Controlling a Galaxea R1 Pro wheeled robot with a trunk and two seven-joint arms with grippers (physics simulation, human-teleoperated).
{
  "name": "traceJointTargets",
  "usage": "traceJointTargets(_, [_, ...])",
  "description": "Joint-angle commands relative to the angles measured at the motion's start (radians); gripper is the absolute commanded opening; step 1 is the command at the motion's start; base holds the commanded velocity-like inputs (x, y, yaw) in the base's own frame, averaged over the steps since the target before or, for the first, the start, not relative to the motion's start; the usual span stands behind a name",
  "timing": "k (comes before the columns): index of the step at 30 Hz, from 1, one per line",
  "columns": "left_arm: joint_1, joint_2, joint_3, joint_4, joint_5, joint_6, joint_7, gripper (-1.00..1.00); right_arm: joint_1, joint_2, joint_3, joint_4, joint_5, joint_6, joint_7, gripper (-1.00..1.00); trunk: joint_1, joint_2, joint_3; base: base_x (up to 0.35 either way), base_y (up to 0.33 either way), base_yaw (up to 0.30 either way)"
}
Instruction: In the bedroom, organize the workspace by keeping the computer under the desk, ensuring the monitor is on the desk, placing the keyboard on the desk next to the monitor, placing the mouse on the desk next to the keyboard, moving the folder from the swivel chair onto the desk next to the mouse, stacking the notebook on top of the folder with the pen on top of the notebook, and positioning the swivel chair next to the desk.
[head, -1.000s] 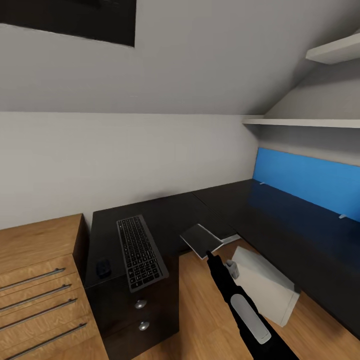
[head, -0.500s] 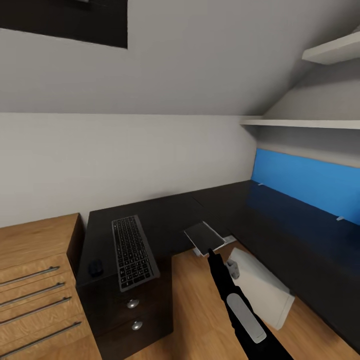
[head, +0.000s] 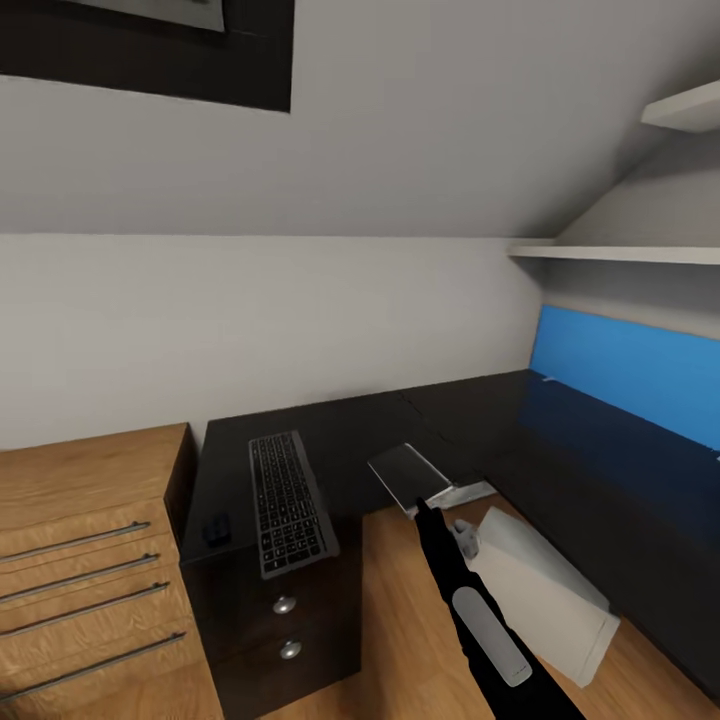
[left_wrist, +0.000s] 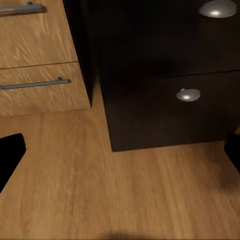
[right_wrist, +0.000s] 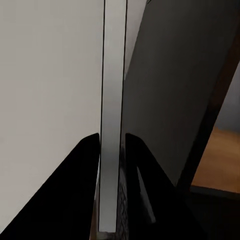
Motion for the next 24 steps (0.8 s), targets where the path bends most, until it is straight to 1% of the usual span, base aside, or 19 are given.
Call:
traceJointTargets(1, [0.0, -0.001, -0.005, -0.001, 0.009, -0.008, 0.007, 1.0, -0.001, 0.0, 0.003, 0.002, -0.013, -0.006, 0.008, -1.0, 0.0, 0.0, 0.0, 0.0, -0.001, 0.227])
traceJointTargets(3, [0.0, -0.003, -0.002, -0.001, 0.009, -0.011, 0.008, 1.0, -0.001, 0.0, 0.003, 0.01, -0.014, -0.006, 0.008, -1.0, 0.0, 0.0, 0.002, 0.0, 0.0, 0.238])
traceJointTargets(5, [0.0, -0.004, 0.0, -0.002, 0.01, -0.016, 0.008, 1.0, -0.001, 0.001, 0.002, 0.02, -0.025, -0.006, 0.008, -1.0, 0.0, 0.0, 0.003, 0.0, 0.0, 0.247])
traceJointTargets(6, [0.0, -0.003, 0.007, -0.002, 0.012, -0.038, 0.009, 1.0, -0.001, 0.0, 0.002, 0.027, -0.06, -0.005, 0.008, -1.0, 0.0, 0.0, 0.003, 0.0, 0.0, 0.248])
traceJointTargets(8, [0.0, -0.003, 0.017, -0.002, 0.015, -0.059, 0.009, 1.0, -0.001, 0.0, 0.002, 0.03, -0.092, -0.005, 0.009, -1.0, 0.0, 0.0, 0.004, 0.0, 0.0, 0.23])
traceJointTargets(9, [0.0, -0.003, 0.032, -0.002, 0.02, -0.082, 0.009, 1.0, -0.001, 0.0, 0.002, 0.032, -0.129, -0.004, 0.009, -1.0, 0.0, 0.0, 0.004, 0.0, 0.0, 0.169])
traceJointTargets(13, [0.0, -0.004, 0.064, -0.002, 0.033, -0.12, 0.009, 1.0, -0.001, 0.0, 0.002, 0.034, -0.203, -0.004, 0.01, -1.0, 0.0, 0.0, 0.005, 0.0, 0.0, 0.103])
traceJointTargets(14, [0.0, -0.004, 0.076, -0.003, 0.039, -0.131, 0.009, 1.0, -0.001, -0.001, 0.002, 0.035, -0.236, -0.004, 0.011, -1.0, 0.0, 0.0, 0.005, 0.0, 0.0, 0.046])
traceJointTargets(17, [0.0, -0.004, 0.091, -0.004, 0.048, -0.142, 0.009, 1.0, -0.001, -0.001, 0.001, 0.036, -0.279, -0.004, 0.013, -1.0, 0.0, 0.0, 0.005, 0.0, 0.0, 0.028])
traceJointTargets(20, [0.0, -0.004, 0.096, -0.005, 0.057, -0.146, 0.01, 1.0, -0.001, -0.001, 0.0, 0.036, -0.294, -0.004, 0.014, -1.0, 0.0, 0.0, 0.005, 0.0, 0.0, 0.012])
traceJointTargets(24, [0.0, -0.003, 0.099, -0.005, 0.072, -0.149, 0.008, 1.0, -0.001, -0.001, -0.001, 0.036, -0.305, -0.005, 0.014, -1.0, 0.0, 0.0, 0.005, 0.0, 0.0, 0.005])
